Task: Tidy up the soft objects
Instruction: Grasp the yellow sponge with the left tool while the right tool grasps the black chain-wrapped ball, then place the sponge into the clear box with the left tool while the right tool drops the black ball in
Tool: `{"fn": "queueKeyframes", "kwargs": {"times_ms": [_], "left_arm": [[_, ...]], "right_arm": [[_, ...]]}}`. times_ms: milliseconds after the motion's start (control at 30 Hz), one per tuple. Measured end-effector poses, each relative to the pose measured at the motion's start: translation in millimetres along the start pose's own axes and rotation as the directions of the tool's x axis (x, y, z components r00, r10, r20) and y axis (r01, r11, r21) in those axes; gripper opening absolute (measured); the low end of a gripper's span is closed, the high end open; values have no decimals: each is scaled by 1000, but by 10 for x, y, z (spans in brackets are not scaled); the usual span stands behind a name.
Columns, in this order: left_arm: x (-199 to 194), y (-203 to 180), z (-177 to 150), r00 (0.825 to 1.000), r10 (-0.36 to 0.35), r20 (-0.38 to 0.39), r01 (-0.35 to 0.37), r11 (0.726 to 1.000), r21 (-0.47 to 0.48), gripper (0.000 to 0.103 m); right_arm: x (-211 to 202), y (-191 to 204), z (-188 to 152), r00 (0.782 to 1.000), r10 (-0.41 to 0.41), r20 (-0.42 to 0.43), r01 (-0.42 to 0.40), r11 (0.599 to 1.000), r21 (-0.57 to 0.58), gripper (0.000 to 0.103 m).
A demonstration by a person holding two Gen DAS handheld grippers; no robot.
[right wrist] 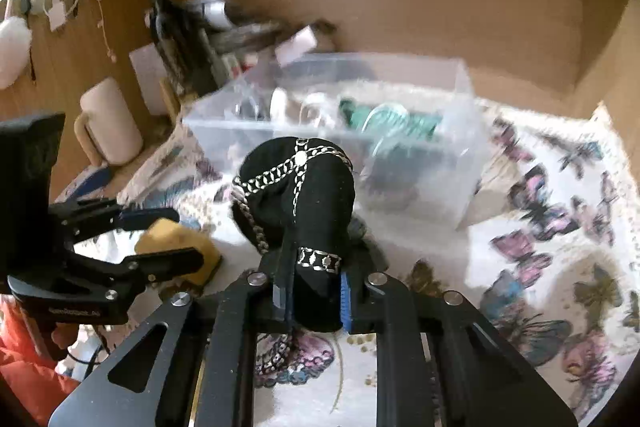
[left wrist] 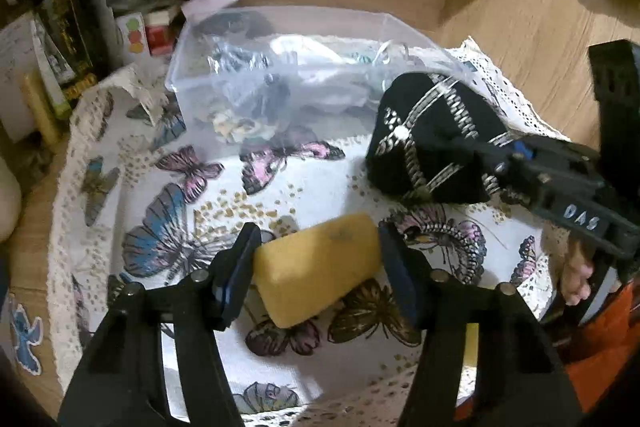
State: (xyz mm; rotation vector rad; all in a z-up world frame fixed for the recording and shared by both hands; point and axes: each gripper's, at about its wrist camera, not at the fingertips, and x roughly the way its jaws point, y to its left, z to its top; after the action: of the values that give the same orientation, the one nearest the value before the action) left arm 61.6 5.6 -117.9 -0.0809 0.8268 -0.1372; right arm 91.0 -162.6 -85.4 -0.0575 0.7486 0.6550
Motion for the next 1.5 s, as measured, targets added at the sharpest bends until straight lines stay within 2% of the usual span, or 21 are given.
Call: {"fn": "queueKeyframes", "kwargs": {"times_ms": [167,300,500,600,667,733,867,1133,1333,1500], "left_arm": [[-178,56,119,997,20,70,-20,1000,-10,58],[-374,122,316,986,57,155,-53,998,-29,58],[-718,144,712,943,111,313,-110,994,-21,59],[-817,168,872,925,118,362,-119,993,-21,59],[-840,221,980,908,146,392,-131,989,-65,59],[-814,262,1071,903,156,400,-133,988,-85,59],[-628,360,1261,908,184,377,-157,982,-100,59],[-16,494,1476,952,172,253,-147,983,-114,59],[349,485,1556,960,198,199,-185,979,-85,59],[608,462,1584,975,172,143,-167,985,-52,59]], "right_arm": [[-253,-76,103,997,-24,76,23,1000,13,14],[-468,-102,241,987,-53,151,53,999,3,14],[-771,-118,536,952,-105,288,114,993,-15,14],[-809,-115,655,937,-117,328,131,991,-22,14],[-798,-116,755,928,-123,351,141,990,-24,14],[-761,-92,825,924,-123,362,142,989,-27,14],[-610,-91,934,926,-138,352,159,987,-31,14],[-85,-222,1022,968,-115,224,120,993,-12,15],[227,-285,1030,984,-101,147,102,995,1,15],[473,-316,982,993,-86,77,86,996,3,15]]}}
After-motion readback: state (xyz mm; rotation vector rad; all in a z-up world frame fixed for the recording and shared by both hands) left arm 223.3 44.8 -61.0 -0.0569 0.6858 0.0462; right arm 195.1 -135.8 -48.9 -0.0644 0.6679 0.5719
